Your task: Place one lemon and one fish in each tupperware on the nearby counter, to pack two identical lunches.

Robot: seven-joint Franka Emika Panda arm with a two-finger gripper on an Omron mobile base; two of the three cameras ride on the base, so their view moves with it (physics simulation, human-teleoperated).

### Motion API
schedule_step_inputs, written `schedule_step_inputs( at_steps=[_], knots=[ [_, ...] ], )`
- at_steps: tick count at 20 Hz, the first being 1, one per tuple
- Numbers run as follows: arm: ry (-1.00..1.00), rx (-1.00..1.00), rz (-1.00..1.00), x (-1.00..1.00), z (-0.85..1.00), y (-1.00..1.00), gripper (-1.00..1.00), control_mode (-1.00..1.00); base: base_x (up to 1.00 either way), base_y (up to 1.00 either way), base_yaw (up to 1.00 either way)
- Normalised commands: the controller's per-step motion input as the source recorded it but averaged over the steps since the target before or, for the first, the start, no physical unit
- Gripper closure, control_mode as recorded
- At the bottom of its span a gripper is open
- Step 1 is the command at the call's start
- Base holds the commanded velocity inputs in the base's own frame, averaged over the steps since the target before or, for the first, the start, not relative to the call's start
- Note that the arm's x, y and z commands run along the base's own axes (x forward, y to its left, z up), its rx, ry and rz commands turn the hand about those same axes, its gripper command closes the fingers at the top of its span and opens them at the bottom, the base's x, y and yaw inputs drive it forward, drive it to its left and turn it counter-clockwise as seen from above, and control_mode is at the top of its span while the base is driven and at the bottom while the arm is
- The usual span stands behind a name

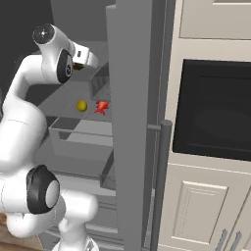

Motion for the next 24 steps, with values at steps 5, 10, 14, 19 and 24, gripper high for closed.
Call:
schedule_step_inputs(
  at_steps=[5, 10, 14, 19, 24],
  knots=[
    [0.23, -0.08, -0.1, -1.0, -1.0, 0.0, 1.0, -1.0, 0.0, 0.0, 0.0],
    [0.32, 0.05, -0.12, -0.77, -0.99, -0.38, 1.0, -1.0, 0.0, 0.0, 0.0],
    [0.17, -0.01, 0.01, -0.17, -0.79, -0.07, 1.0, -1.0, 0.0, 0.0, 0.0],
    [0.06, 0.0, 0.04, -0.2, -0.2, 0.0, 1.0, 1.0, -0.8, -0.1, 0.37],
    [0.0, 0.0, 0.0, 0.0, 0.0, 0.0, 1.0, 1.0, -1.0, -0.17, 0.49]
  ],
)
